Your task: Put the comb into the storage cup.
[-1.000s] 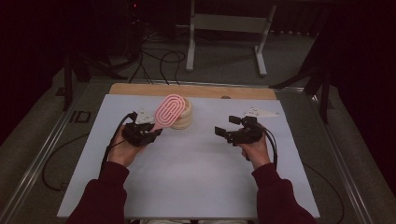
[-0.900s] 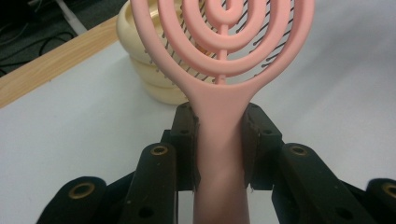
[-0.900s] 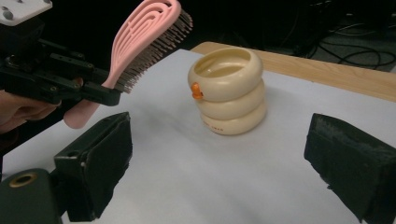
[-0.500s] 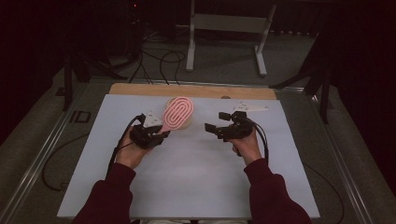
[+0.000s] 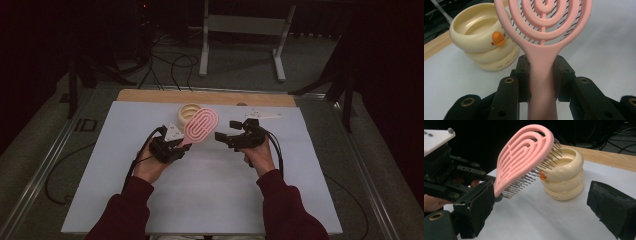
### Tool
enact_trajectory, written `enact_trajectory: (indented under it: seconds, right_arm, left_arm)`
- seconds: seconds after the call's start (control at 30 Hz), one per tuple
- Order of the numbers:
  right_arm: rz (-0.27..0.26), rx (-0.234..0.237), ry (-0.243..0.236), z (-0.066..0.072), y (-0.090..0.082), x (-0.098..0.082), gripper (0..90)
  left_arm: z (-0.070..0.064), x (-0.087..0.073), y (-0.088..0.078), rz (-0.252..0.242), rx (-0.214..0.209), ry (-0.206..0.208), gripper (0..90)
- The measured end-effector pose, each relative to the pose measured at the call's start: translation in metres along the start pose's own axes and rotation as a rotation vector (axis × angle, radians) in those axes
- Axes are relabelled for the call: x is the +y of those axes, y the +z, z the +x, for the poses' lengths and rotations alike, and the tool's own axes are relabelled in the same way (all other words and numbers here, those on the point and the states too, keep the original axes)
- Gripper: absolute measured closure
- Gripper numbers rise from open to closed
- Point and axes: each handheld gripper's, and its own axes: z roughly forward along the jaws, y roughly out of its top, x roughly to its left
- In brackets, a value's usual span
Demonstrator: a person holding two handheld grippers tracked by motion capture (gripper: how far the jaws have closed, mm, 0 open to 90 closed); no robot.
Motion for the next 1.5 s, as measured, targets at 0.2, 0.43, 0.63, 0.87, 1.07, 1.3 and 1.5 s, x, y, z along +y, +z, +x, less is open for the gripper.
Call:
enact_trajectory:
  seconds: [0.2, 0.43, 0.63, 0.87, 1.07, 1.3, 1.5]
  right_arm:
    - [0.005, 0.027, 0.017, 0.001, 0.006, 0.000, 7.9]
    - [0.013, 0.066, 0.059, 0.003, 0.012, 0.000, 8.0]
    - [0.019, 0.092, 0.077, 0.004, 0.013, 0.000, 16.8]
    - [0.024, 0.113, 0.106, 0.004, 0.013, 0.000, 36.6]
    - [0.034, 0.128, 0.118, 0.005, 0.014, 0.001, 49.7]
    - [0.058, 0.152, 0.088, 0.012, 0.015, 0.006, 59.0]
    - [0.061, 0.186, 0.092, 0.017, 0.017, 0.007, 63.0]
  left_arm:
    - [-0.007, 0.003, 0.003, -0.009, -0.009, 0.017, 70.3]
    - [-0.016, 0.005, 0.006, -0.033, -0.027, 0.043, 70.3]
    - [-0.021, 0.006, 0.008, -0.057, -0.037, 0.049, 70.3]
    - [-0.026, 0.009, 0.010, -0.071, -0.047, 0.063, 70.3]
    - [-0.027, 0.009, 0.013, -0.077, -0.056, 0.069, 70.3]
    - [-0.026, 0.007, 0.015, -0.068, -0.056, 0.068, 70.7]
    - [-0.025, 0.007, 0.016, -0.063, -0.057, 0.066, 70.9]
